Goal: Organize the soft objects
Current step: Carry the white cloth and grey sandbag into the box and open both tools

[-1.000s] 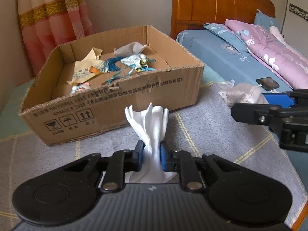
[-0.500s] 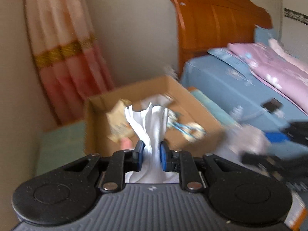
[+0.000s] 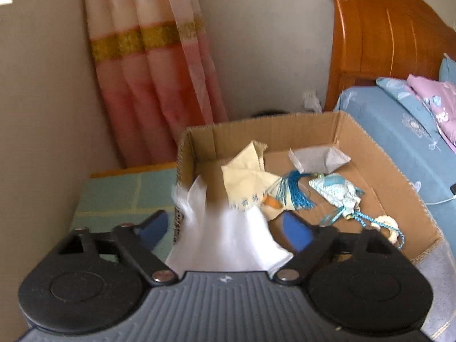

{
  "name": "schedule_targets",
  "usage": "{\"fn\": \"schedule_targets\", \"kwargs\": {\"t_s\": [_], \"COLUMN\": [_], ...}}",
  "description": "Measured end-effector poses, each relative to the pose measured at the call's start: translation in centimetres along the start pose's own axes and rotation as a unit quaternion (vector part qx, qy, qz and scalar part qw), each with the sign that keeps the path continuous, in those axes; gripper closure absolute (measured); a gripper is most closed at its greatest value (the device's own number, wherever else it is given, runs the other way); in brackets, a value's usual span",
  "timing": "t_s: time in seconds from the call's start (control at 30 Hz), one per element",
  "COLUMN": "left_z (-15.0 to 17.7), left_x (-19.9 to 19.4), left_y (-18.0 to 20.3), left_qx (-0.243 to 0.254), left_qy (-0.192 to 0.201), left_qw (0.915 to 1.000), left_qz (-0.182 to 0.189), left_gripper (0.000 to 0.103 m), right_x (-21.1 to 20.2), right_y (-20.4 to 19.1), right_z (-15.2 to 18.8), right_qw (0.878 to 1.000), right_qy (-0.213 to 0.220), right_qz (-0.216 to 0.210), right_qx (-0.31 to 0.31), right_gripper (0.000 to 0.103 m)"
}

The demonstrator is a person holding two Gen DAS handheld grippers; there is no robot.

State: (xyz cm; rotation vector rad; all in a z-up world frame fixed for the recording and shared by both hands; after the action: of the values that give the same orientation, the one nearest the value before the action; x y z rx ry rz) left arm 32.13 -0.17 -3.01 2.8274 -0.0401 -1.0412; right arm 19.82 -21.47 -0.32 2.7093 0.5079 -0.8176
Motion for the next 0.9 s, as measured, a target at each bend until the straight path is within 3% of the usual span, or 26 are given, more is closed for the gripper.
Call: {"fn": "schedule_targets", "kwargs": {"t_s": [0.33, 0.8, 0.87, 0.9], "left_z": [1.1, 5.4, 5.6, 5.7], "left_x": [-6.6, -12.0, -12.1, -12.2], "left_y": [-1.3, -3.2, -3.4, -3.5], "left_qx": [0.014, -0.002, -0.001, -0.002], "left_qy": [0.035, 0.041, 0.045, 0.045], "left_qw": [0.9991, 0.9991, 0.9990, 0.9990], "left_qz": [0.019, 0.005, -0.002, -0.003], "left_gripper": [0.001, 0.001, 0.001, 0.001], "right_x": [1.9, 10.8, 12.3, 13.1], "right_y": [-0.1, -0.7, -0.6, -0.5], "right_z": [-2.2, -10.9, -11.6, -11.7], "right_qw": [1.000, 0.999, 0.999, 0.999], "right_qy": [-0.007, -0.024, -0.033, -0.038], "right_qz": [-0.004, -0.014, -0.008, -0.003], "right_qx": [-0.021, -0.033, -0.029, -0.024], "right_gripper": [0.044, 0.044, 0.040, 0.030]}}
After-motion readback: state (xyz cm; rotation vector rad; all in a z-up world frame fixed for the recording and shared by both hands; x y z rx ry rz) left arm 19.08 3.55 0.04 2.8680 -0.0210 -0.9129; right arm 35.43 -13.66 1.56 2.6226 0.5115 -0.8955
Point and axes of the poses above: each gripper's, at about its wrist camera, not at the fingertips, and x roughly the way its jaws point, y to its right, z to its underside, the point moved 5 cm from there along x, roughly the way its jaws point, and after that the axes turned 15 degrees about -x, right-handed, at the moved point
